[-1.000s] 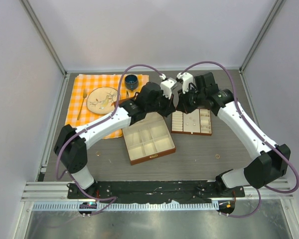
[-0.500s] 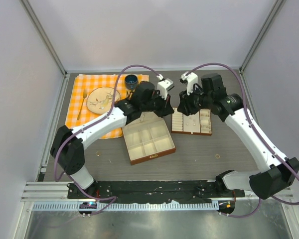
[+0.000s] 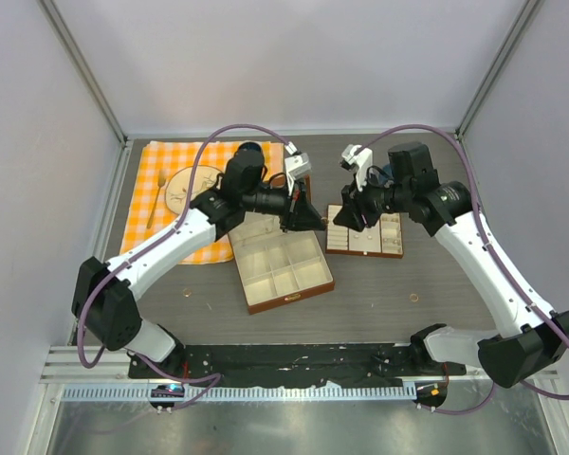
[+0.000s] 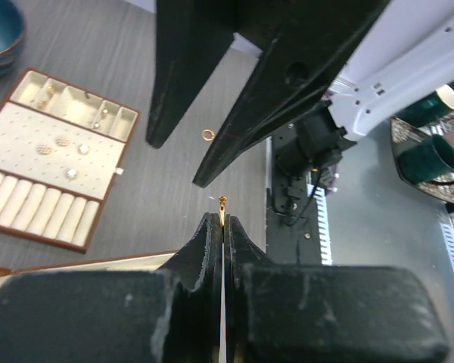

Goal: Organize the mixed jewelry
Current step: Pick up the jewelry from the center of the board.

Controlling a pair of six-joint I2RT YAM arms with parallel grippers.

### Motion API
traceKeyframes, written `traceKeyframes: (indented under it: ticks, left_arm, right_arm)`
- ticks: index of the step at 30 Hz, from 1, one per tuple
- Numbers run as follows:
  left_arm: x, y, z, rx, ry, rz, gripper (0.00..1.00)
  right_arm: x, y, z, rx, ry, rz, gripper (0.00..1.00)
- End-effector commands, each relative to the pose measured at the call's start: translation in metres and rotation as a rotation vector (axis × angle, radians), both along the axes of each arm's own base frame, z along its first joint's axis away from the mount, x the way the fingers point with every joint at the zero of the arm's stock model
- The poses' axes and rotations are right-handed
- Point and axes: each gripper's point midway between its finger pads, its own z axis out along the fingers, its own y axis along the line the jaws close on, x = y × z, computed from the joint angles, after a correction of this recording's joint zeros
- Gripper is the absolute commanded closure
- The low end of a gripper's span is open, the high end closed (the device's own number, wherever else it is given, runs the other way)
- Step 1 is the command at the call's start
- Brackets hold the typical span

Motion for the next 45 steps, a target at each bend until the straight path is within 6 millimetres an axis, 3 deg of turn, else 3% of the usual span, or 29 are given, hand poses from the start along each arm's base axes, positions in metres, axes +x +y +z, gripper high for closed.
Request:
traceKeyframes:
  ticks: [1,19,28,45]
  left_arm:
    - [-0.025,0.004,0.024,-0.072,-0.046,-0.122,1.0]
    - [-0.018,0.003,0.019,-0.068,-0.065,-0.095,1.0]
    - [-0.018,0.002,0.014,-0.06,-0.058,-0.095,1.0]
    - [-0.023,0.002,0.016,-0.071,-0.047,-0.119,1.0]
  right_arm:
    - [-0.011,0.011,0.026,0.071,-0.059,0.097,0.58]
    - [-0.042,0.016,0.031,0.11,-0.012,0.224,0.58]
    - [-0.04,0.025,0.04,0.146,-0.002,0.266,0.58]
    - [-0.028,0.032,0.037,0.157,0.014,0.26,0.6]
